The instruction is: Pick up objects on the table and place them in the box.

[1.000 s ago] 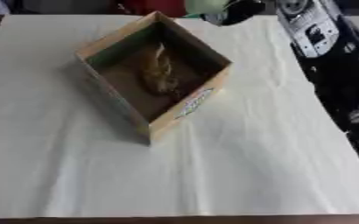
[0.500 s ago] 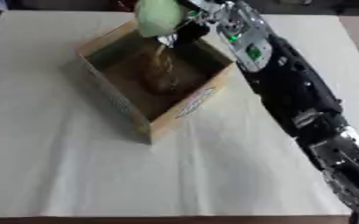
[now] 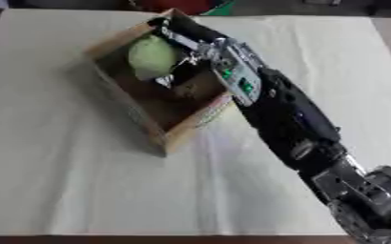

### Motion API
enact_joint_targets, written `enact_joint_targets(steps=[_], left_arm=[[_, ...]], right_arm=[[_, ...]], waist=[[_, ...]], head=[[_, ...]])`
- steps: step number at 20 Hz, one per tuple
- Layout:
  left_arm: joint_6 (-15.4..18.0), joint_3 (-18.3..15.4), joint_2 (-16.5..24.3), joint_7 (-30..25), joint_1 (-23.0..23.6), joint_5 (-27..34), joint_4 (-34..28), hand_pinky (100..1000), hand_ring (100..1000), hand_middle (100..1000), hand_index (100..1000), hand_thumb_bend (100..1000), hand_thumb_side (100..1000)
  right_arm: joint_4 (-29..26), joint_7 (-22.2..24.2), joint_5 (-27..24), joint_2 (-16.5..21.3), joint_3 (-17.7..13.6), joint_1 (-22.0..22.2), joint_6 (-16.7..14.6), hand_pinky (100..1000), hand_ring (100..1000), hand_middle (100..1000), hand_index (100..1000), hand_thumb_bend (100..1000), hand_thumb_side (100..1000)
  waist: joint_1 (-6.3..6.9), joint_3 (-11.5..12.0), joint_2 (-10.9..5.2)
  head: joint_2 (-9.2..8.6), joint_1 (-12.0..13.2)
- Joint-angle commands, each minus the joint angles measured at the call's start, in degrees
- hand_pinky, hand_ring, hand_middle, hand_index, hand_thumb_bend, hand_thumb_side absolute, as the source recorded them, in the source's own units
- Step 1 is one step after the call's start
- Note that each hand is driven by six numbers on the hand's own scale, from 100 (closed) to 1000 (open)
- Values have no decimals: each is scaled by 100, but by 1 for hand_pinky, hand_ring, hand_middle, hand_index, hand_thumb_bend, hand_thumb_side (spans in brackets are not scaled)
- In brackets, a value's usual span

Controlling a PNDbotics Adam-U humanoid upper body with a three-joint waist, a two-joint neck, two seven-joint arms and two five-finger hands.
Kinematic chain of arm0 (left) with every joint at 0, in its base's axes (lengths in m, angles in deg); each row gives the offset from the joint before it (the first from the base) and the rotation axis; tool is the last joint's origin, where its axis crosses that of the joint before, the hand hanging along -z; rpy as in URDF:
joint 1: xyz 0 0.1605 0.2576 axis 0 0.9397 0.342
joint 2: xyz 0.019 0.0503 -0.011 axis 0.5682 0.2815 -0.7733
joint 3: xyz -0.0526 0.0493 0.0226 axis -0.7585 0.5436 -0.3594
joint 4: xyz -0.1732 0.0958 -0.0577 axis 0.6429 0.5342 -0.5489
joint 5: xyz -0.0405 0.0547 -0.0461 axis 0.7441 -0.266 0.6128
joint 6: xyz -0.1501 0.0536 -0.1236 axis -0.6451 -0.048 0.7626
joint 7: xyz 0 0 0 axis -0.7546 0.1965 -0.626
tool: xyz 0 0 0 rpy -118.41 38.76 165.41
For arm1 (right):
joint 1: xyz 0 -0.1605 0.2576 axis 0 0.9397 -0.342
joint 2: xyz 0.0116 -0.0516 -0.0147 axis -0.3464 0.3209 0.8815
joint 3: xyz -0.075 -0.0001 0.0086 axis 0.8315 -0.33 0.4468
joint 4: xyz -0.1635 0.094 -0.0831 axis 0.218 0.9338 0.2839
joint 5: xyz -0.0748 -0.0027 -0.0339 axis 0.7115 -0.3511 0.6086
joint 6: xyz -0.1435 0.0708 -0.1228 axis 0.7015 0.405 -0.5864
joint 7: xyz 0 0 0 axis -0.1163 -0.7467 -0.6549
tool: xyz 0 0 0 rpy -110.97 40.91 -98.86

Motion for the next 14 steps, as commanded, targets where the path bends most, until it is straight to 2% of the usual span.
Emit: enact_joint_targets(steps=[1,7,8,9,10,11,12,13,14], left_arm=[[-14,-51,67,10,-56,6,-95,682,761,778,863,668,918],[-14,-51,67,10,-56,6,-95,682,761,778,863,668,918],[-32,-64,50,18,-33,9,-95,681,759,769,857,661,922],[-78,-80,36,37,-14,8,-95,681,759,769,857,660,922],[-116,-87,30,54,-7,4,-95,681,758,768,856,658,922],[-141,-87,27,66,-3,1,-95,681,758,768,856,658,922],[-155,-83,25,72,1,-2,-95,681,759,767,855,659,921],[-163,-79,24,73,5,-5,-95,681,759,767,855,659,921],[-169,-77,21,73,7,-8,-95,681,758,766,854,659,920]], right_arm=[[11,-74,223,-1,-74,-101,-95,680,1000,367,489,100,100],[70,-141,320,-17,-102,-101,-155,680,1000,367,489,100,100],[44,-127,343,12,-74,-130,-177,851,1000,863,877,138,846],[-11,-75,393,79,9,-208,-232,852,1000,868,883,151,856],[-49,-6,430,134,59,-263,-302,868,1000,895,923,231,901],[-77,74,455,175,52,-293,-383,868,1000,895,923,231,901],[-98,157,485,207,26,-311,-467,894,1000,925,965,360,922],[-114,242,528,232,-1,-323,-551,898,1000,929,970,375,923],[-127,327,568,249,-36,-333,-637,937,1000,976,1000,542,974]], waist=[[33,-6,-102],[34,-7,-102],[17,-16,-118],[7,-33,-124],[3,-49,-125],[3,-60,-126],[3,-67,-127],[4,-72,-129],[5,-76,-131]], head=[[-60,13],[-60,13],[-9,58],[24,100],[35,126],[38,141],[38,149],[38,152],[40,153]])
